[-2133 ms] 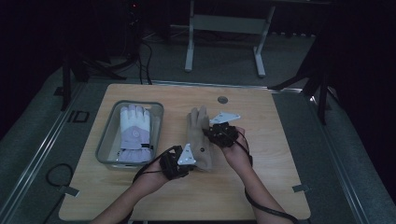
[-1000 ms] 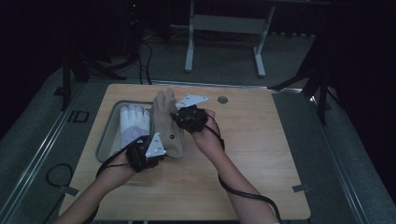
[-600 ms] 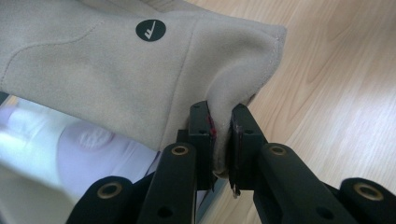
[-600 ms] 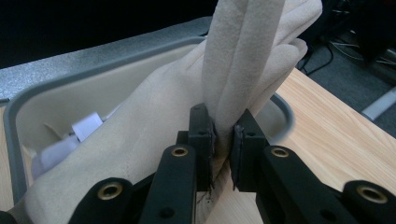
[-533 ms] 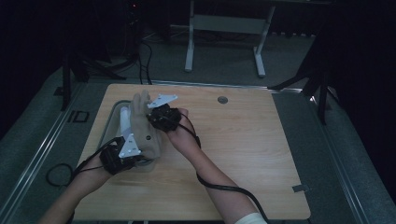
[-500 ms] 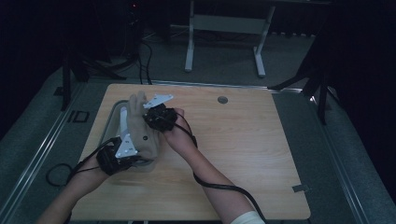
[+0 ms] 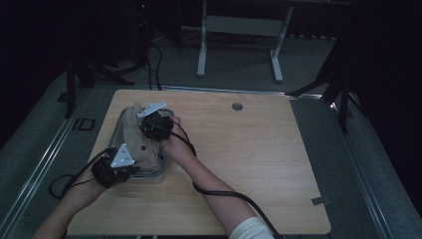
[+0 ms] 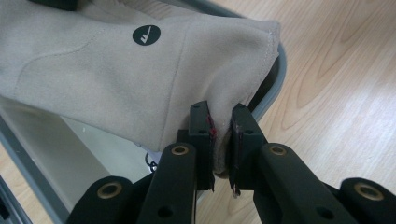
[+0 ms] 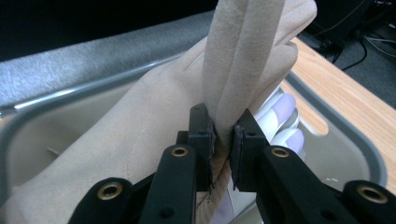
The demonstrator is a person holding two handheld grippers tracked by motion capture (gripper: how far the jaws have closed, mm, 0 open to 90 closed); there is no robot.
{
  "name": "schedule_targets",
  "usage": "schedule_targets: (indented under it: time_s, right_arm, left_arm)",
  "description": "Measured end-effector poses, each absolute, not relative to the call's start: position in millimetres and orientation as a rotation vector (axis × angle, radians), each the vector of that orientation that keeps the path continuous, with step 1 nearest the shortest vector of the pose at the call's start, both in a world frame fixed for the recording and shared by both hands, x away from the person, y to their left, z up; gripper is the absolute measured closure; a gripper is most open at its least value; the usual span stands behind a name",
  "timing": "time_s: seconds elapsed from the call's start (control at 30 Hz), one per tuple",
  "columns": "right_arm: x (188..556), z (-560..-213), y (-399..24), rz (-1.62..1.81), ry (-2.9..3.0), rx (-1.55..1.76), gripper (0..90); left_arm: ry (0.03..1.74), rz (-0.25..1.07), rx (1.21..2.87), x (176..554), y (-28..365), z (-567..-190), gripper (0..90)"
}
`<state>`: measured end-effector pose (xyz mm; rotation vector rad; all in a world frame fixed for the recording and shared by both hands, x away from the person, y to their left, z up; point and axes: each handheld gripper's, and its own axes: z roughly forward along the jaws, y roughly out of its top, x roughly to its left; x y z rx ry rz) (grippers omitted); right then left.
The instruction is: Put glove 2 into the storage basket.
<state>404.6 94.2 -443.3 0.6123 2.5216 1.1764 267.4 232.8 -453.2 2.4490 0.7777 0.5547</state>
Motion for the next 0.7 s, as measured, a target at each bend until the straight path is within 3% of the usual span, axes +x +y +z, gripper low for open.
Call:
schedule_targets:
  time_s: [0.7]
  right_arm:
    - [433.6,-483.3,105.0,1.038,2.606,0.712,79.9]
  left_arm:
    - [0.836,0.485,2.456,289.0,228.9,-475.2,81.3]
